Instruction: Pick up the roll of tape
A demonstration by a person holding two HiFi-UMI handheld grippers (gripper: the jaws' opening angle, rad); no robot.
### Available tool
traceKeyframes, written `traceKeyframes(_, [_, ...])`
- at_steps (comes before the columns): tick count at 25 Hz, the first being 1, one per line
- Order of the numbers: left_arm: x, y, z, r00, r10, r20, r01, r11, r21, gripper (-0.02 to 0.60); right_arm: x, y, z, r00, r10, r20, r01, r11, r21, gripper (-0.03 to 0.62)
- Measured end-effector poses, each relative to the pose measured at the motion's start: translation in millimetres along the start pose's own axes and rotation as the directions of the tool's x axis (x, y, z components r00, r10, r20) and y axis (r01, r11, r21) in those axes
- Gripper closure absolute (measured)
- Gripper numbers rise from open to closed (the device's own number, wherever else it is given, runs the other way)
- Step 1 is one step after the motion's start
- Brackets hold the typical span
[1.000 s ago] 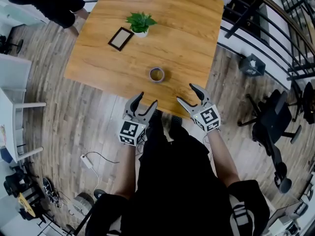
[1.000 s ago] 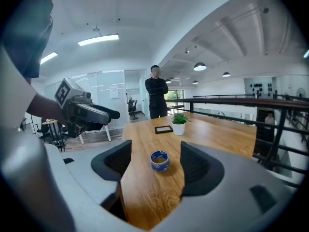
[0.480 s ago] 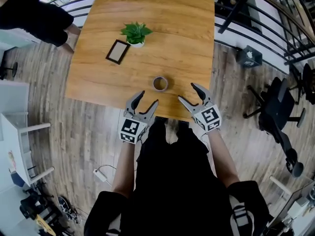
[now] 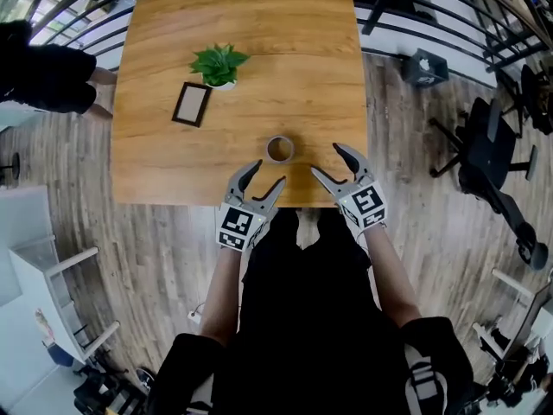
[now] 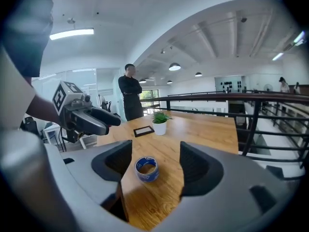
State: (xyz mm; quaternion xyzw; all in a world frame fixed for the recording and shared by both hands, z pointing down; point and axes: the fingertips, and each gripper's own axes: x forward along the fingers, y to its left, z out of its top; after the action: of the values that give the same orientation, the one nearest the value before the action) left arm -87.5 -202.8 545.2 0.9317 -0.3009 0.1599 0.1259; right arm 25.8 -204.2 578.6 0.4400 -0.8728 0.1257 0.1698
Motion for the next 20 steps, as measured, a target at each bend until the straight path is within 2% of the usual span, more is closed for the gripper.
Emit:
traceKeyframes(5, [14,6,-17,0.996,-0.072,-0.043,0.072,0.997,-0.001,0.322,9,0,-11,0.999,-0.031,-0.020,0.032,0.999,0.014,0.270])
traceKeyframes(14, [36,9,-52,0.977,-0.174,-0.120,0.176,0.984,0.001,0.324,16,9,-24,0.996,-0.068,-0.057,0.070,0.997,0.033,0.272])
traceKeyframes(20, [49,11,-57,0.966,-0.209,-0.151,0.218,0.975,0.048,0.324,13,1,-27,0.993,-0.113,-0.047,0.115,0.991,0.061,0.272])
